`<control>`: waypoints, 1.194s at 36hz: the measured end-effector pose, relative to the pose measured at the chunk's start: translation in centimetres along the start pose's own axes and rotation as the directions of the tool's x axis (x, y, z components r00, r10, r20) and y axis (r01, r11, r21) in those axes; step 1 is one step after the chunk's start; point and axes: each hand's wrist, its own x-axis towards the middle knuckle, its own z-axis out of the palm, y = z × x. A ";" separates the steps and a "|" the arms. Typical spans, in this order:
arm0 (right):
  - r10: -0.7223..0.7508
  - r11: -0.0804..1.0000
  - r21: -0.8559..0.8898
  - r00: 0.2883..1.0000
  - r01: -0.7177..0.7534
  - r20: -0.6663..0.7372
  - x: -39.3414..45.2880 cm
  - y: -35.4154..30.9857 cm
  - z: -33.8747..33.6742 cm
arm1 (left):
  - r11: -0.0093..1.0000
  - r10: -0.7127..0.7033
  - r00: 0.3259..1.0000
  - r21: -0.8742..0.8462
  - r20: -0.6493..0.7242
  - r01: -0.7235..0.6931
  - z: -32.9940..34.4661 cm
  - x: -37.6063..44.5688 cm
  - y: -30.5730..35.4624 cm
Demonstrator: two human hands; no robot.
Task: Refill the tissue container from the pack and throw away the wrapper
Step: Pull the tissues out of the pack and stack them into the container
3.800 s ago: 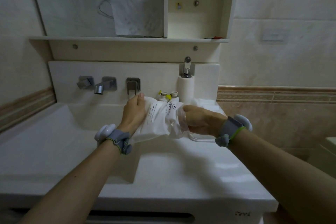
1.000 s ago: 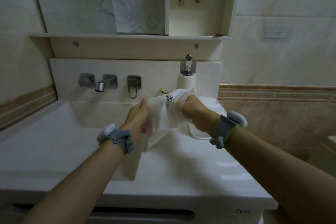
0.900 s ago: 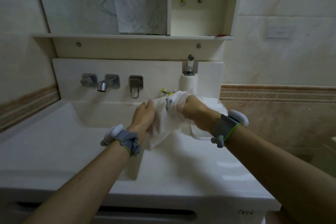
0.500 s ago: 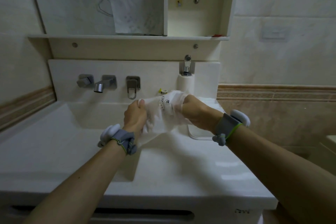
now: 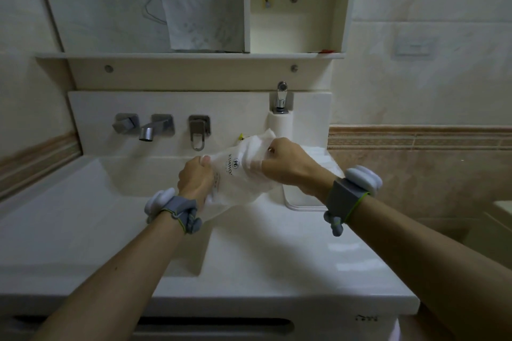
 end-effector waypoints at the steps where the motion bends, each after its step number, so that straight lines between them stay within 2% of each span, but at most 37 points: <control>1: -0.035 0.999 -0.038 0.999 0.035 -0.017 -0.2 -0.2 0.0 | 1.000 -0.003 1.000 0.006 0.000 0.003 0.0 0.1 0.0; 4: -0.115 0.990 -0.090 0.993 0.112 -0.025 -0.3 -0.6 -0.1 | 0.999 0.000 1.000 0.036 0.007 0.000 -0.3 0.4 0.1; 8: -0.099 0.993 -0.057 0.995 0.099 0.002 0.2 -0.4 -0.9 | 0.999 -0.006 1.000 0.047 -0.002 0.006 -0.9 0.5 -0.1; 12: -0.045 0.994 0.095 0.997 0.052 -0.070 0.7 0.9 -1.7 | 1.000 -0.031 0.999 0.005 -0.010 0.031 -1.0 0.2 -0.1; 14: -0.019 0.991 0.128 0.988 0.039 -0.156 1.0 1.4 -1.7 | 0.999 -0.042 0.999 -0.009 0.004 0.042 -0.9 0.1 0.1; 18: -0.053 0.996 0.047 0.941 0.073 -0.336 1.2 2.0 -1.6 | 0.995 -0.081 0.997 -0.050 0.019 0.082 -0.3 0.0 0.4; 22: -0.182 0.978 -0.169 0.884 0.119 -0.431 1.3 2.3 -1.3 | 0.990 -0.125 0.992 -0.068 0.019 0.126 0.1 -0.1 0.4; 25: -0.181 0.974 -0.207 0.852 0.087 -0.492 1.6 2.7 -1.5 | 0.983 -0.168 0.986 -0.071 0.001 0.167 -0.1 0.1 0.1; 26: -0.112 0.989 -0.144 0.854 0.045 -0.507 1.7 2.7 -1.7 | 0.980 -0.183 0.983 -0.079 -0.004 0.182 -0.3 0.2 -0.1; 28: 0.124 0.984 0.171 0.867 -0.046 -0.482 1.7 2.6 -2.3 | 0.974 -0.208 0.978 -0.096 -0.005 0.207 -0.6 0.1 -0.3; 30: 0.332 0.838 0.533 0.881 -0.112 -0.337 1.9 2.3 -2.8 | 0.967 -0.228 0.974 -0.114 0.001 0.227 -0.9 0.2 -0.4; 32: 0.424 0.645 0.741 0.894 -0.186 -0.145 1.7 2.0 -3.0 | 0.957 -0.259 0.966 -0.135 0.005 0.257 -1.1 0.5 -0.5; 34: 0.465 0.524 0.820 0.884 -0.229 -0.050 1.5 1.8 -3.0 | 0.940 -0.292 0.956 -0.186 -0.002 0.286 -1.2 0.7 -0.6; 37: 0.513 0.417 0.894 0.855 -0.165 -0.081 1.7 1.5 -2.8 | 0.903 -0.349 0.937 -0.276 -0.024 0.329 -1.0 0.8 -0.8; 39: 0.519 0.415 0.901 0.846 -0.125 -0.122 2.0 1.4 -2.7 | 0.880 -0.377 0.925 -0.326 -0.039 0.345 -0.8 0.4 -0.5; 43: 0.483 0.427 0.893 0.870 -0.139 -0.095 2.1 0.8 -2.2 | 0.842 -0.439 0.893 -0.391 -0.100 0.371 -0.6 0.4 -0.1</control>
